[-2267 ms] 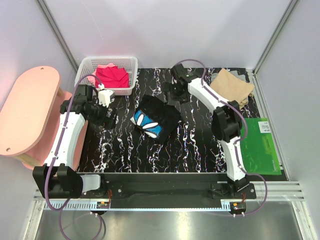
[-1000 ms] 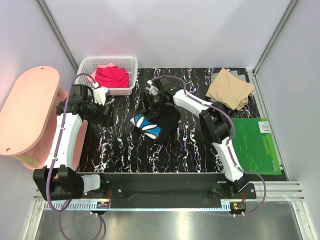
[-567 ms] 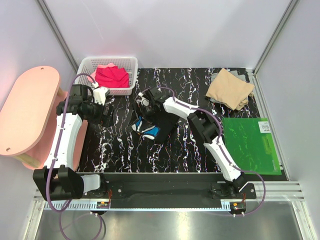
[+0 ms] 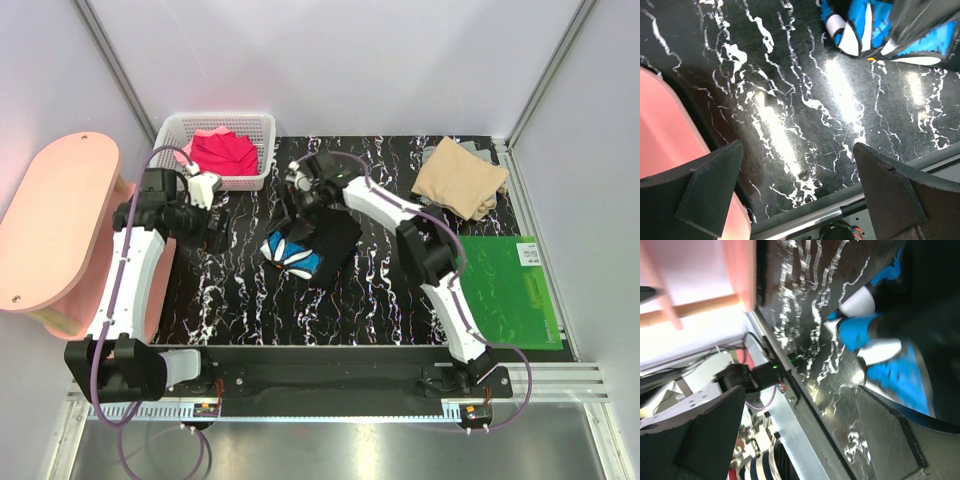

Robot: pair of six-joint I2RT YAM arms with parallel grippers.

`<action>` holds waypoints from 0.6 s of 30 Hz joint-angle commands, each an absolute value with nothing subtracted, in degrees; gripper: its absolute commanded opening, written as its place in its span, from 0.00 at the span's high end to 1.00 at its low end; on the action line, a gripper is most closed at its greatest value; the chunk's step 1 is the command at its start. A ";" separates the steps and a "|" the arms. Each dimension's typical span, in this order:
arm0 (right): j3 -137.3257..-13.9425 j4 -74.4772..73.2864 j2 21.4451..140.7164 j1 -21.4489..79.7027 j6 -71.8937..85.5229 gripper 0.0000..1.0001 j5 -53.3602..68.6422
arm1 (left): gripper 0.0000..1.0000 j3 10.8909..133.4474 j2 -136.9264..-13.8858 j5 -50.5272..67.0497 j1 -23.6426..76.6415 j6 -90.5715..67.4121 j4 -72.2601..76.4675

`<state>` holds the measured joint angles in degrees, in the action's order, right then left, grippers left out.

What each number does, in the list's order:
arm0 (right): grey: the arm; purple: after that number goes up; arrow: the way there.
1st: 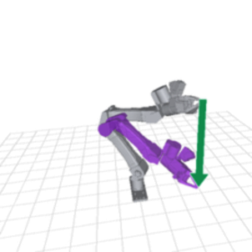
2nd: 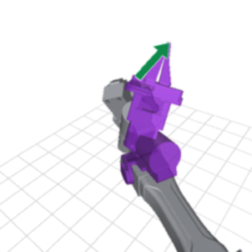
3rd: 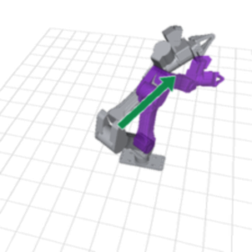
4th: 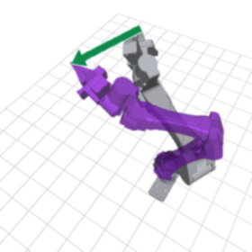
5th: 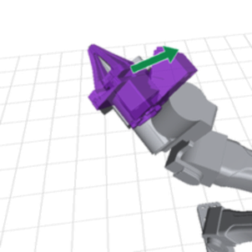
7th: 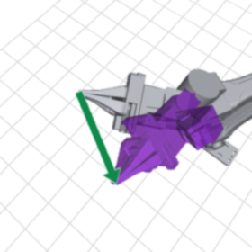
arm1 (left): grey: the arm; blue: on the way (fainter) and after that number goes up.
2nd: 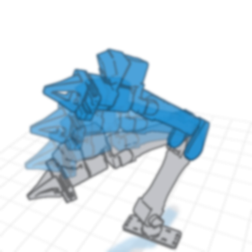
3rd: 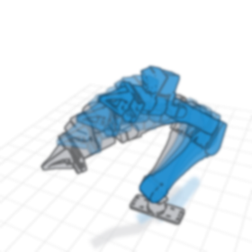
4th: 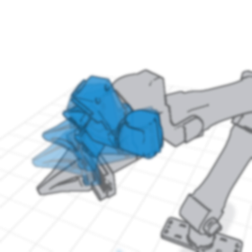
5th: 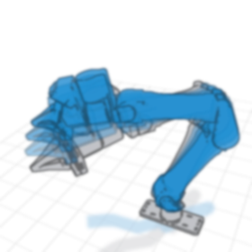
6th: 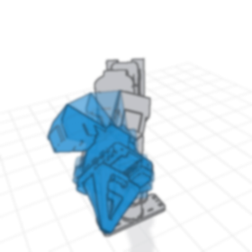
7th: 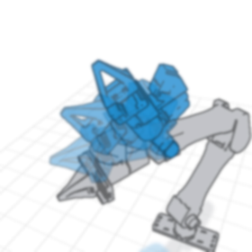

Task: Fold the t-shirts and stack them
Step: Smooth out wrinkles on the folded tshirt

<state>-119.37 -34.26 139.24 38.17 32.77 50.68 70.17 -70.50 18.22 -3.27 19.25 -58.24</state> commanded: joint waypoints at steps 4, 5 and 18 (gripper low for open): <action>-102.70 -25.25 123.23 32.61 34.27 0.00 53.08 | 0.01 75.05 -73.82 19.07 4.82 18.46 -57.22; -100.57 -24.35 122.53 31.22 34.71 0.00 53.52 | 0.01 75.58 -74.52 18.99 6.31 18.02 -57.13; -87.80 -18.63 130.52 27.69 36.48 0.00 55.02 | 0.01 83.93 -86.38 20.03 13.80 13.80 -53.96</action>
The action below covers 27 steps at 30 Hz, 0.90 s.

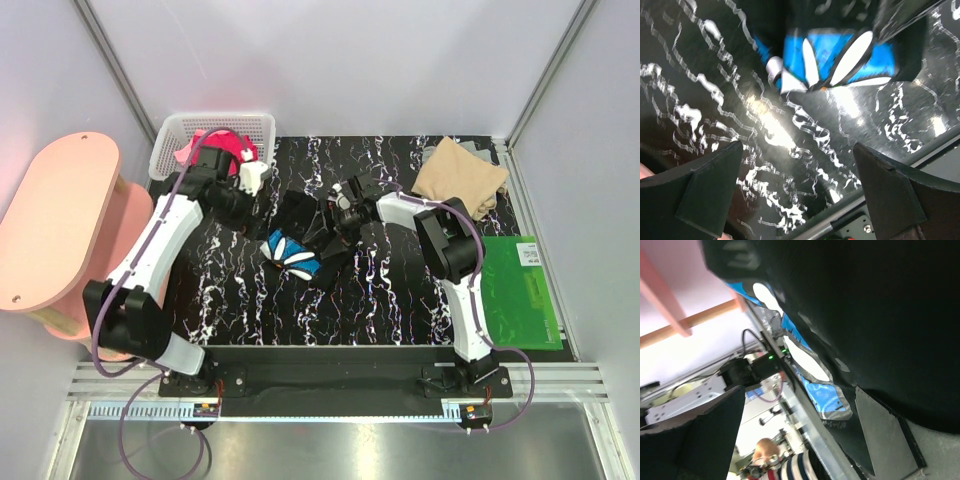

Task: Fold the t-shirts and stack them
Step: Smooth out wrinkles on the folded tshirt

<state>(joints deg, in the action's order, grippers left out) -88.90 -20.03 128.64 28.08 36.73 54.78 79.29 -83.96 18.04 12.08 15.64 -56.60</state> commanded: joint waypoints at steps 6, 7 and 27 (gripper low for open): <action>-90.17 -18.55 120.25 24.18 36.74 0.00 55.46 | 0.01 87.09 -90.34 21.27 18.80 13.45 -53.70; -91.57 -18.63 119.02 23.13 37.17 0.00 55.28 | 0.01 87.45 -90.87 21.44 20.03 13.01 -53.79; -108.10 -19.16 140.71 9.32 35.86 0.00 56.78 | 0.01 79.11 -100.54 26.63 24.87 4.05 -44.57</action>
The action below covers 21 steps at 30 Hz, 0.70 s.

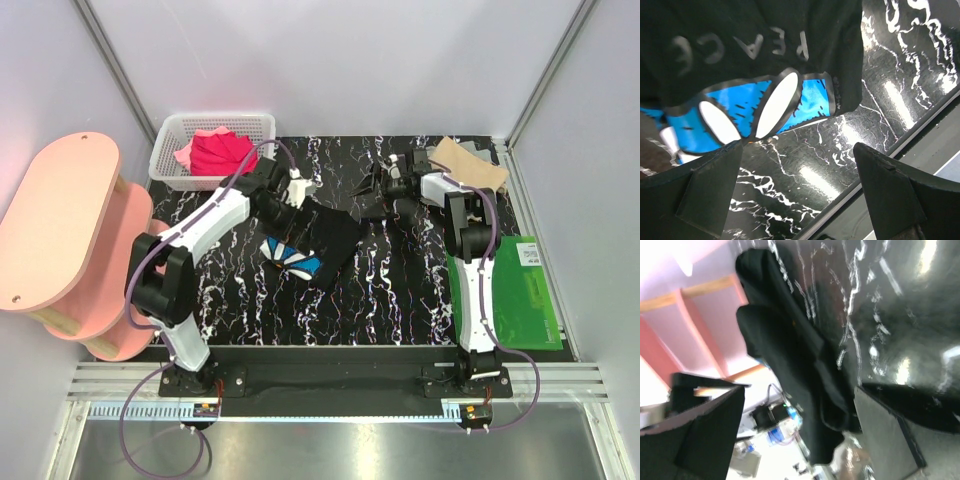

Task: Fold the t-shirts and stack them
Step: Smooth out wrinkles on the folded tshirt

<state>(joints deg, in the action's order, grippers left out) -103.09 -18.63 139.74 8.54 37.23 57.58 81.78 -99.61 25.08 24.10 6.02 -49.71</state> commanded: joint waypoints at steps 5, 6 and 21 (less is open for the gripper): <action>-111.18 -19.69 144.22 9.40 35.51 0.00 57.92 | 0.01 78.05 -104.75 27.25 25.49 3.34 -43.42; -112.31 -19.95 144.75 9.40 35.42 0.00 58.18 | 0.01 77.52 -105.20 27.42 25.49 3.17 -43.16; -114.88 -28.83 150.56 18.97 27.34 0.00 55.11 | 0.01 72.95 -110.13 27.77 21.98 3.16 -39.20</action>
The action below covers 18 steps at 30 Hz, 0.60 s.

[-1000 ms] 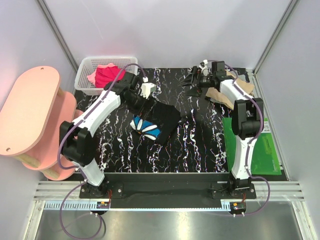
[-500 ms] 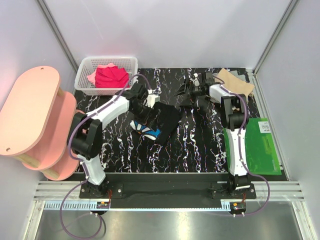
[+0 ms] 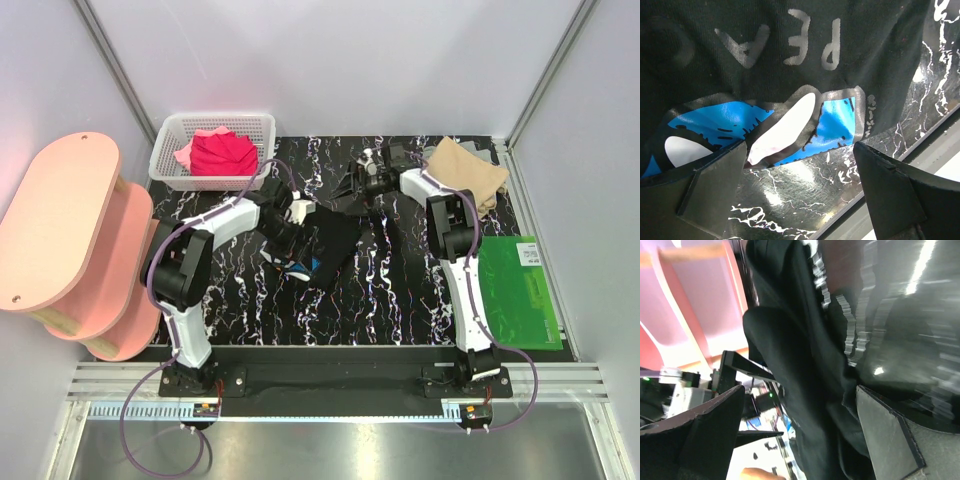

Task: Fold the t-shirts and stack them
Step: Smooth out wrinkles on the folded tshirt, then put the neatly folded tshirt into the corner of the board with the right arm

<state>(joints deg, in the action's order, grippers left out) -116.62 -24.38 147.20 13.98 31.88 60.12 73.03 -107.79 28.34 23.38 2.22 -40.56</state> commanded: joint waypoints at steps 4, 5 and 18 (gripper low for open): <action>-111.89 -28.74 149.51 21.35 26.63 0.00 54.58 | 0.01 71.20 -108.12 27.86 21.18 4.48 -39.20; -110.58 -28.65 149.33 21.88 26.37 0.00 54.49 | 0.01 70.76 -107.67 27.60 21.18 4.83 -39.11; -93.79 -18.38 142.56 27.94 30.23 0.24 56.51 | 0.01 68.47 -102.13 25.84 18.63 8.44 -39.90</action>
